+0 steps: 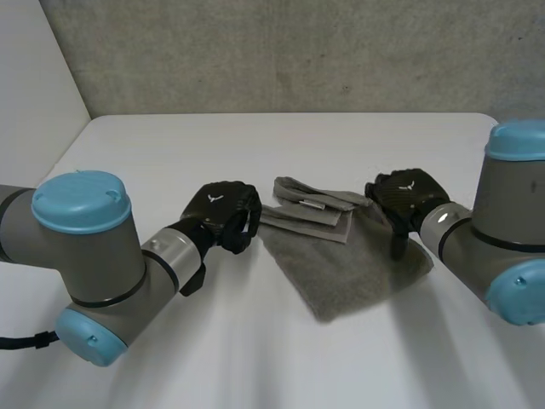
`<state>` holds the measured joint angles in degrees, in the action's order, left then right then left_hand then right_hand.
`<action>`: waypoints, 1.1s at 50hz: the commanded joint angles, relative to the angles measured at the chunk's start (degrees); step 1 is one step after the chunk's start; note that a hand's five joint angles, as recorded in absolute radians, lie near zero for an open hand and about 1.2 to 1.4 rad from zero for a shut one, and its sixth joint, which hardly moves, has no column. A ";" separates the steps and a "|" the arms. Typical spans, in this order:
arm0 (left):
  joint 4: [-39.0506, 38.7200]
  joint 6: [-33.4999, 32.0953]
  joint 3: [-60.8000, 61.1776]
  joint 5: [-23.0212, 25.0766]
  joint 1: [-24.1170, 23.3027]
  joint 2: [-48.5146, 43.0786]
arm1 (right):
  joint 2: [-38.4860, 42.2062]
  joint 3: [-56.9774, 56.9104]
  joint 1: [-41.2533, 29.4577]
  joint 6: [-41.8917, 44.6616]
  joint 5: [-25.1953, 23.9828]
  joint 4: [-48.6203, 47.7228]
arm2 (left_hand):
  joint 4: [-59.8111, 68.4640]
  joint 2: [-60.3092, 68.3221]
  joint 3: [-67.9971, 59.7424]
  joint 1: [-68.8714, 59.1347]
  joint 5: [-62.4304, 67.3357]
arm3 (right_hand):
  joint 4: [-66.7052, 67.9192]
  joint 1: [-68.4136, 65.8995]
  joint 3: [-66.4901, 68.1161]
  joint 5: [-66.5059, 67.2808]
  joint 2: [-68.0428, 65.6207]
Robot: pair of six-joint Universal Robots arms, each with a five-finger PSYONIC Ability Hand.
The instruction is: Fold the towel.
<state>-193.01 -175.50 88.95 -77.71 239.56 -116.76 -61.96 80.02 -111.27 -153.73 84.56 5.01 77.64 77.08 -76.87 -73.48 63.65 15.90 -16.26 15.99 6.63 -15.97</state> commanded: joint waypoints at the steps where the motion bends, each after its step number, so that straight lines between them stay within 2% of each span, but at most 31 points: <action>1: 0.00 0.60 0.09 0.01 1.08 0.04 | 4.74 -1.89 2.28 0.10 0.17 1.31 | 2.36 2.92 -3.13 -6.52 6.35 | 7.78 -7.43 7.69 7.06 -7.72; 8: -0.08 2.09 0.26 0.01 1.78 -0.13 | 6.59 -3.38 2.72 0.36 0.08 4.39 | 2.36 2.92 -3.13 -6.52 6.35 | 19.92 -19.56 19.82 19.19 -19.85; 10: -0.08 2.09 0.26 0.01 1.87 -0.13 | 6.94 -4.08 2.81 0.36 0.08 5.62 | 2.36 2.92 -3.13 -6.52 6.35 | 37.65 -37.29 37.56 36.92 -37.58; 11: -0.08 2.09 0.18 0.01 1.87 -0.04 | 6.94 -4.09 2.81 0.36 0.08 5.62 | 2.36 2.92 -3.13 -6.52 6.35 | 37.75 -37.39 37.65 37.02 -37.68; 12: -0.08 2.09 0.17 0.01 1.87 -0.04 | 6.94 -4.61 2.81 0.45 -0.01 6.49 | 2.36 2.92 -3.13 -6.52 6.35 | 50.74 -50.38 50.65 50.01 -50.67; 13: -0.08 2.18 0.17 0.01 1.87 0.04 | 6.94 -4.61 2.81 0.45 -0.01 6.50 | 2.36 2.92 -3.13 -6.52 6.35 | 50.87 -50.51 50.78 50.14 -50.80; 14: -0.17 2.18 0.09 -0.07 2.04 0.13 | 6.60 -5.57 2.72 0.37 -0.18 7.46 | -0.79 -0.22 0.01 -3.38 3.20 | 62.52 -62.17 62.43 61.80 -62.46; 15: -0.17 2.18 0.09 -0.08 2.05 0.13 | 6.33 -7.06 2.20 0.10 -0.36 8.42 | -0.82 -0.25 0.04 -3.35 3.17 | 64.08 -63.73 63.99 63.36 -64.01; 16: -0.17 2.18 0.00 -0.34 2.22 0.39 | 6.33 -7.08 2.19 0.10 -0.36 8.43 | -11.97 -11.41 11.20 7.81 -7.99 | 64.10 -63.74 64.01 63.37 -64.03; 17: -0.17 2.18 0.00 -0.34 2.22 0.40 | 6.07 -9.16 1.67 -0.16 -0.53 9.48 | -12.09 -11.52 11.31 7.92 -8.10 | 64.10 -63.74 64.01 63.37 -64.03; 19: -0.26 2.18 0.00 -1.74 2.57 1.18 | 5.71 -12.17 1.14 -0.25 -0.71 10.72 | -33.03 -32.46 32.25 28.87 -29.04 | 64.10 -63.74 64.01 63.37 -64.03; 21: -0.26 2.27 0.00 -2.70 2.83 1.54 | 5.45 -16.04 0.17 -0.34 -0.88 12.30 | -33.78 -33.21 33.00 29.61 -29.79 | 64.10 -63.74 64.01 63.37 -64.03; 23: -0.26 2.27 0.00 -3.85 3.19 1.89 | 4.92 -26.44 -3.76 -0.43 -2.02 16.06 | -34.12 -33.56 33.34 29.96 -30.13 | 64.10 -63.74 64.01 63.37 -64.03; 24: -0.43 2.27 0.17 -4.81 3.62 2.33 | 4.92 -26.50 -3.78 -0.43 -2.03 16.08 | -34.29 -33.72 33.51 30.12 -30.30 | 64.10 -63.74 64.01 63.37 -64.03; 26: -0.70 2.44 0.26 -5.79 4.24 2.86 | 4.66 -41.45 -7.89 -1.56 -3.08 19.67 | -34.29 -33.72 33.51 30.13 -30.30 | 64.10 -63.74 64.01 63.37 -64.03; 27: -0.87 2.88 0.44 -6.75 5.11 3.29 | 4.66 -41.53 -7.91 -1.57 -3.08 19.68 | -34.46 -33.89 33.68 30.29 -30.47 | 64.10 -63.74 64.01 63.37 -64.03; 29: -1.05 3.67 0.53 -7.45 6.25 3.73 | 4.57 -58.14 -10.10 -6.03 -3.34 20.91 | -34.46 -33.89 33.68 30.29 -30.47 | 64.10 -63.74 64.01 63.37 -64.03; 30: -1.23 4.72 0.61 -7.98 7.40 4.08 | 4.57 -58.23 -10.11 -6.05 -3.35 20.91 | -34.46 -33.89 33.68 30.29 -30.47 | 64.10 -63.74 64.01 63.37 -64.03; 31: -1.23 4.73 0.61 -7.99 7.41 4.09 | 4.57 -65.80 -10.20 -9.27 -3.43 20.91 | -34.46 -33.89 33.68 30.29 -30.47 | 64.10 -63.74 64.01 63.37 -64.03; 32: -1.49 6.04 0.70 -8.16 8.54 4.17 | 4.57 -65.87 -10.20 -9.30 -3.43 20.91 | -34.46 -33.89 33.68 30.29 -30.47 | 64.10 -63.74 64.01 63.37 -64.03; 34: -1.67 7.63 0.88 -8.25 9.60 4.26 | 4.40 -75.76 -10.46 -15.51 -3.44 20.74 | -34.46 -33.89 33.68 30.29 -30.47 | 64.10 -63.74 64.01 63.37 -64.03; 36: -1.75 9.21 0.97 -8.25 10.75 4.35 | 4.13 -77.11 -10.37 -17.89 -3.69 20.74 | -34.46 -33.89 33.68 30.29 -30.47 | 64.10 -63.74 64.01 63.37 -64.03; 40: -1.84 13.24 0.97 -8.25 13.64 4.35 | 3.16 -73.61 -10.11 -18.97 -4.22 22.23 | -34.29 -33.73 33.51 30.13 -30.30 | 64.10 -63.74 64.01 63.37 -64.03; 42: -1.84 13.96 0.97 -8.25 14.35 4.35 | 2.55 -62.42 -10.02 -14.17 -6.76 26.87 | -34.29 -33.72 33.51 30.13 -30.30 | 64.10 -63.74 64.01 63.37 -64.03; 43: -1.84 14.39 0.97 -8.25 14.70 4.35 | 2.55 -62.36 -10.02 -14.14 -6.77 26.89 | -34.46 -33.89 33.68 30.29 -30.47 | 64.10 -63.74 64.01 63.37 -64.03; 45: -1.84 14.57 0.88 -8.25 14.88 4.35 | 2.37 -48.63 -9.94 -4.70 -8.61 29.08 | -34.46 -33.89 33.68 30.29 -30.47 | 64.10 -63.74 64.01 63.37 -64.03; 48: -1.84 14.57 0.88 -8.34 14.97 4.35 | 2.55 -41.62 -9.76 0.72 -8.62 29.70 | -34.79 -34.23 34.02 30.63 -30.80 | 64.10 -63.74 64.01 63.37 -64.03; 50: -1.84 14.57 0.88 -8.34 14.97 4.35 | 3.07 -28.58 -9.41 9.99 -7.48 29.44 | -34.80 -34.23 34.02 30.63 -30.81 | 64.10 -63.74 64.01 63.37 -64.03; 51: -1.93 14.57 0.96 -8.42 14.97 4.44 | 3.08 -28.52 -9.41 10.03 -7.48 29.44 | -34.96 -34.39 34.18 30.80 -30.97 | 64.10 -63.74 64.01 63.37 -64.03; 53: -2.02 14.57 0.97 -8.43 14.88 4.44 | 3.34 -18.63 -8.88 17.64 -6.51 29.53 | -35.13 -34.56 34.35 30.97 -31.14 | 64.10 -63.74 64.01 63.37 -64.03; 55: -2.02 14.57 1.05 -8.60 14.88 4.53 | 3.34 -15.89 -8.88 19.85 -6.34 29.35 | -35.30 -34.73 34.52 31.13 -31.31 | 64.10 -63.74 64.01 63.37 -64.03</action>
<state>-194.93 -160.68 89.88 -86.08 254.67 -112.36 -59.60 42.05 -120.49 -152.48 75.33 35.41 44.18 44.37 -44.47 -43.75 32.93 76.84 -75.43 76.63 66.55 -75.46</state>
